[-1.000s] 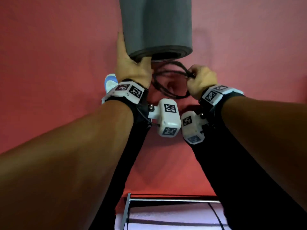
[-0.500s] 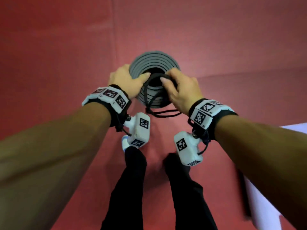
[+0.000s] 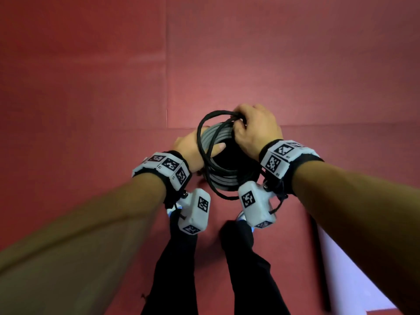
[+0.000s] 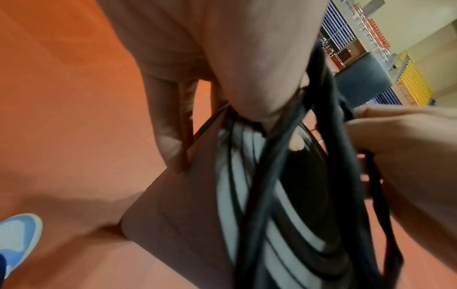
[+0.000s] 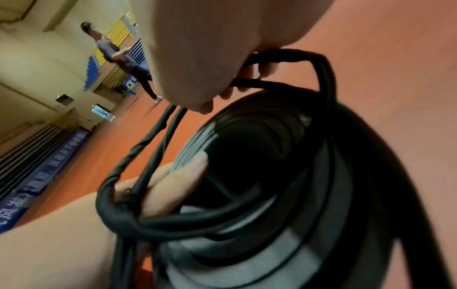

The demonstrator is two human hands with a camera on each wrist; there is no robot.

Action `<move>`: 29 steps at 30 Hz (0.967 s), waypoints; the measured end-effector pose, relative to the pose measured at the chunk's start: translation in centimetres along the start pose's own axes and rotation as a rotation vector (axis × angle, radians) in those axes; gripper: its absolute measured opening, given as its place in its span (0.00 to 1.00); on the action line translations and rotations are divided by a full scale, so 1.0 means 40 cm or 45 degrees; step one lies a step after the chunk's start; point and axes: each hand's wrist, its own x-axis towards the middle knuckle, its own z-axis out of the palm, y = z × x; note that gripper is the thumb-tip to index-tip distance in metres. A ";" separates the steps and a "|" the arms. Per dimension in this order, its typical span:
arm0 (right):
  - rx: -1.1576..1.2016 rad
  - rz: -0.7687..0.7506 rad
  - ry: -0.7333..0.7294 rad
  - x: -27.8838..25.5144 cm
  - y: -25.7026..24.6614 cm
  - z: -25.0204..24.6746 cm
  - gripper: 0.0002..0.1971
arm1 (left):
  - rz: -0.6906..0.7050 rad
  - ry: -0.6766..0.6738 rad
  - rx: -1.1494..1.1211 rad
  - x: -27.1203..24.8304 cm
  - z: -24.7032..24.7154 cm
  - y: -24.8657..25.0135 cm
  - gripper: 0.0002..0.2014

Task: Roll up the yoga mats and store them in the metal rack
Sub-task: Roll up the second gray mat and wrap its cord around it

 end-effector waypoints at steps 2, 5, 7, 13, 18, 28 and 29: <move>-0.012 0.066 -0.010 -0.004 0.007 0.005 0.14 | -0.002 0.018 -0.078 -0.005 0.010 -0.015 0.20; 0.082 0.243 -0.010 0.007 0.002 0.007 0.12 | -0.058 0.142 -0.204 -0.017 0.026 -0.036 0.27; 0.099 0.293 -0.015 0.012 -0.001 0.013 0.13 | -0.070 0.214 -0.224 -0.021 0.039 -0.052 0.24; 0.063 0.163 -0.156 0.023 -0.017 0.031 0.12 | -0.089 0.296 0.010 -0.019 0.047 -0.060 0.25; 0.177 0.145 -0.327 0.028 -0.023 0.026 0.11 | 0.012 0.457 -0.306 -0.033 0.051 -0.053 0.37; 0.275 0.080 -0.451 0.030 -0.020 0.034 0.08 | 0.079 0.314 -0.209 -0.025 0.042 -0.052 0.21; 0.284 0.103 -0.423 0.030 -0.019 0.036 0.08 | 0.043 0.310 -0.248 -0.025 0.041 -0.054 0.17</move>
